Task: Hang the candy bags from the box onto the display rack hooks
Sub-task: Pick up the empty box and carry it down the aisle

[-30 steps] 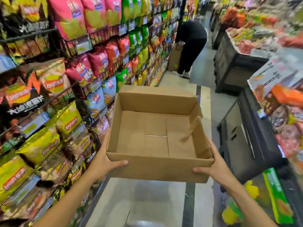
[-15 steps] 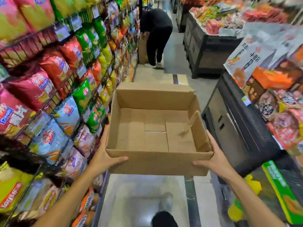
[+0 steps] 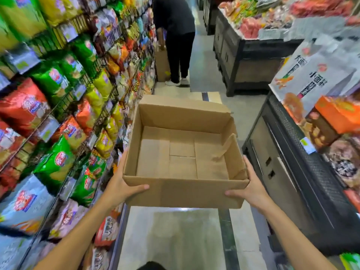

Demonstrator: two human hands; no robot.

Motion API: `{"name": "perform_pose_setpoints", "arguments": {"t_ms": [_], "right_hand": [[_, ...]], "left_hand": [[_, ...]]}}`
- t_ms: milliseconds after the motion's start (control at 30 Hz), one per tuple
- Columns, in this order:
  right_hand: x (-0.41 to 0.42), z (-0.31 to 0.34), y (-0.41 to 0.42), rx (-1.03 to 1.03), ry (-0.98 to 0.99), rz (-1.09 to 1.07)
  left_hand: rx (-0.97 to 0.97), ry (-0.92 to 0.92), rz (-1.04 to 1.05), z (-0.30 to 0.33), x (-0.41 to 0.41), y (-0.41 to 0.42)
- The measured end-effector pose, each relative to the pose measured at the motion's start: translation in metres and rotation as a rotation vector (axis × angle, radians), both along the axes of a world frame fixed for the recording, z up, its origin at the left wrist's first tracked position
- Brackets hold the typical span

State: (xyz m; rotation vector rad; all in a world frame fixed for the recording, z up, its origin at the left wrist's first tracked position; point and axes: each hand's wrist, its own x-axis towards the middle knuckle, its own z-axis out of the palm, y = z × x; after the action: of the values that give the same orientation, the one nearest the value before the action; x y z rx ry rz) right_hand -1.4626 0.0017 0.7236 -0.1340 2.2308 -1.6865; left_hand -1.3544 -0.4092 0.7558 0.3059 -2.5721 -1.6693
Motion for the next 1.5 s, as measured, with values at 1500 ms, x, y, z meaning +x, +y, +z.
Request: {"name": "perform_pose_setpoints", "arguments": {"t_ms": [1500], "right_hand": [[-0.766,-0.025,0.017,0.029,0.022,-0.355]], "left_hand": [[-0.020,-0.121,-0.402,-0.022,-0.947,0.012]]}}
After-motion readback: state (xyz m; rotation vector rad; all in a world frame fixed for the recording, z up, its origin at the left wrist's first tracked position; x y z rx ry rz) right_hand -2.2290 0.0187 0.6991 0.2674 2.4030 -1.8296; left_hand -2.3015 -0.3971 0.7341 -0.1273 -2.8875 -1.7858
